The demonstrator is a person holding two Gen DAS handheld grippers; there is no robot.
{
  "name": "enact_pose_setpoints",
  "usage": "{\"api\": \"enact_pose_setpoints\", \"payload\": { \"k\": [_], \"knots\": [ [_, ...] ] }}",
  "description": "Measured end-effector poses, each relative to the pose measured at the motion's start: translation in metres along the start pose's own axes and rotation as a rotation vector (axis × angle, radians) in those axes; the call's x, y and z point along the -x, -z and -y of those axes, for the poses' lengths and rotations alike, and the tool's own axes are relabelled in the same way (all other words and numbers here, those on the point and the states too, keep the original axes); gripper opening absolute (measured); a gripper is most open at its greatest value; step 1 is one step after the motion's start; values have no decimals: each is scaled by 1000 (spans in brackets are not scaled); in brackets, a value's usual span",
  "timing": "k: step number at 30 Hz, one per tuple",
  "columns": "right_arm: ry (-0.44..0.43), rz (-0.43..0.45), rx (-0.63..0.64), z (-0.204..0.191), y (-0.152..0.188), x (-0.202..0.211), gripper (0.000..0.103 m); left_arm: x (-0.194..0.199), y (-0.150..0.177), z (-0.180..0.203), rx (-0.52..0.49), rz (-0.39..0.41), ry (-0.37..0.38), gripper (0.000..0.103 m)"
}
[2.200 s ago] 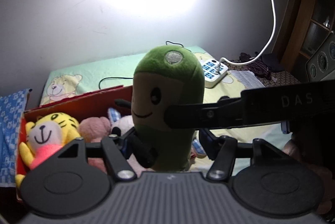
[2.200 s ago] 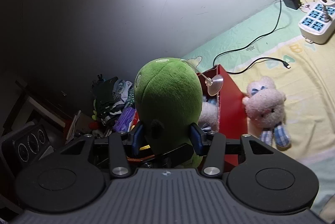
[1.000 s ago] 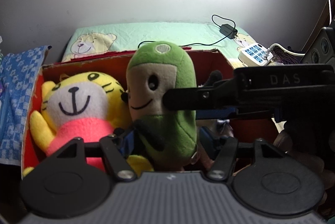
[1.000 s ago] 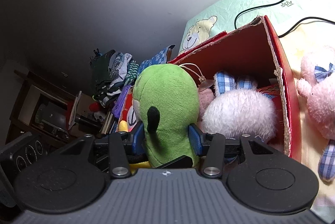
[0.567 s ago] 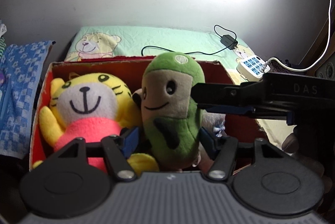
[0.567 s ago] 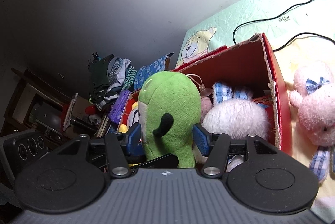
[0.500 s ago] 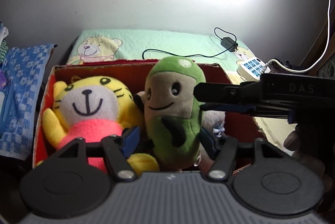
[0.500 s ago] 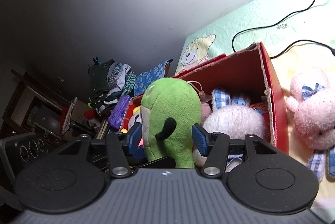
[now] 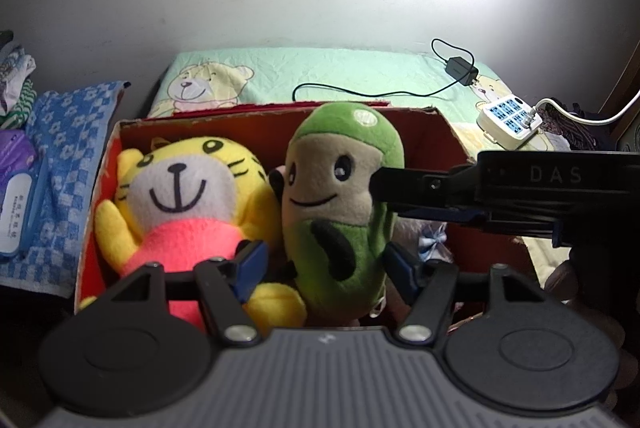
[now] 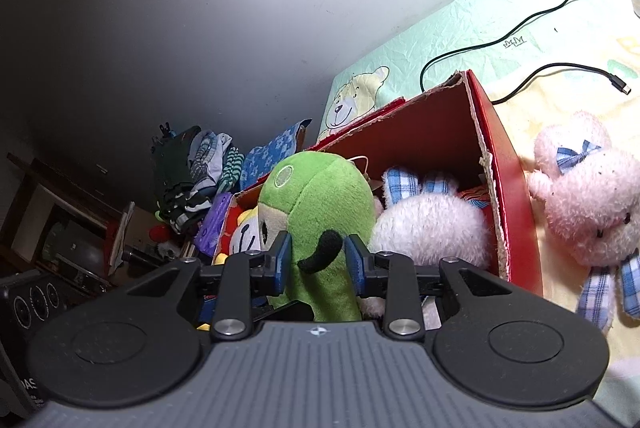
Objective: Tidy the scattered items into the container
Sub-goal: 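Lower the green bean plush into the box beside the tiger plush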
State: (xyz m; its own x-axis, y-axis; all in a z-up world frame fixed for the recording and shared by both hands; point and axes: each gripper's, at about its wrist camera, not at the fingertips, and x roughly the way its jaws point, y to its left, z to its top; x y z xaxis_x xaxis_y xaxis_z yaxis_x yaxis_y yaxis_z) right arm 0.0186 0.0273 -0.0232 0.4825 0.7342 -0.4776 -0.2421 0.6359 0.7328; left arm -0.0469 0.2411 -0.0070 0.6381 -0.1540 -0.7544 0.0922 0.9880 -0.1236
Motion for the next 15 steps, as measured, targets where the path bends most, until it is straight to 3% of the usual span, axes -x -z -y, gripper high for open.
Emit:
{"api": "enact_pose_setpoints", "payload": {
  "k": [10, 15],
  "knots": [
    [-2, 6, -24, 2, 5, 1, 33, -5, 1, 8, -26, -19, -31, 74],
    [4, 1, -38, 4, 7, 2, 43, -5, 1, 6, -22, -20, -28, 74]
  ]
}}
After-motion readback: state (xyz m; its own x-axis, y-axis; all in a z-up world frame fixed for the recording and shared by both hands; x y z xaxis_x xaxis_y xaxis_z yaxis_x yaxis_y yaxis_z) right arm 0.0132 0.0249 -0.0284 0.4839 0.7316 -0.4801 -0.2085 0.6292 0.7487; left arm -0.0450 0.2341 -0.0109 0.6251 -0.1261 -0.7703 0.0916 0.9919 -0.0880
